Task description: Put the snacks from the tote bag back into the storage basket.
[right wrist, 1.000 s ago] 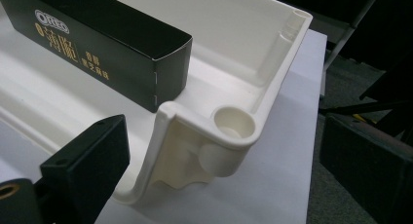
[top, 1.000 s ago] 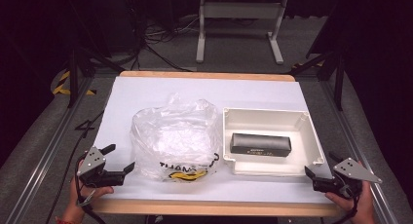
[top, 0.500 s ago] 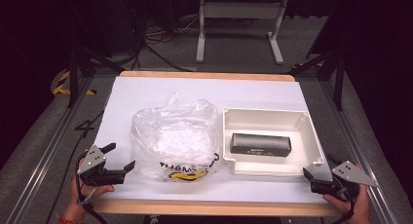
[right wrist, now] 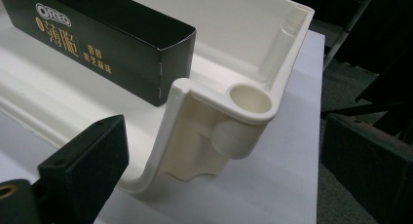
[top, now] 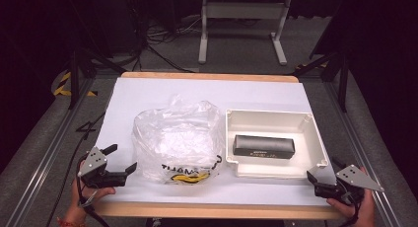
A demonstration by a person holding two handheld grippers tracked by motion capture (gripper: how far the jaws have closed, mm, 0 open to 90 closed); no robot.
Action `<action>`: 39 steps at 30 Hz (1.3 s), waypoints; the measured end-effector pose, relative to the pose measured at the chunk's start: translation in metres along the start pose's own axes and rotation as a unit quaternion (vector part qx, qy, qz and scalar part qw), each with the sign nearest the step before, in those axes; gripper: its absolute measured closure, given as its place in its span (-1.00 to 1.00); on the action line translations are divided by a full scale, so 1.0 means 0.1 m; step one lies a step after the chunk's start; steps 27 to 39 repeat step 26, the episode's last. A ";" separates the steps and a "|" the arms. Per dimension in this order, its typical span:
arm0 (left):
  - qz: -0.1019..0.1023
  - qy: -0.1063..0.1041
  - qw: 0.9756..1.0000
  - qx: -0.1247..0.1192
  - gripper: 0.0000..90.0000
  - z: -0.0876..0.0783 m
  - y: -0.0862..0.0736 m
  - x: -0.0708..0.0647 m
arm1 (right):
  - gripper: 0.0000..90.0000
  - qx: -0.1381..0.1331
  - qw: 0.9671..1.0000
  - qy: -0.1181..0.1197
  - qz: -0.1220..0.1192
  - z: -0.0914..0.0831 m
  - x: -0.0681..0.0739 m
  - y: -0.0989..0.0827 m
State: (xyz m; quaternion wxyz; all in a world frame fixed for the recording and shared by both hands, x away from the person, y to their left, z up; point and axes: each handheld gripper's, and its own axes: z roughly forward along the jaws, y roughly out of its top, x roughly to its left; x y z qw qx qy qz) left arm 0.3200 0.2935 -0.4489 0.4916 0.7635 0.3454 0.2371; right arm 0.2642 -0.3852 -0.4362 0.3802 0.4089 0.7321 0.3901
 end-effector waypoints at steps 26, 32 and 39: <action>0.003 0.006 1.000 0.005 -0.86 0.03 0.01 0.00 | -0.90 0.006 1.000 0.011 0.003 0.03 0.01 -0.03; 0.003 0.006 1.000 0.005 -0.86 0.03 0.01 0.00 | -0.90 0.006 1.000 0.011 0.003 0.03 0.01 -0.03; 0.003 0.006 1.000 0.005 -0.86 0.03 0.01 0.00 | -0.90 0.006 1.000 0.011 0.003 0.03 0.01 -0.03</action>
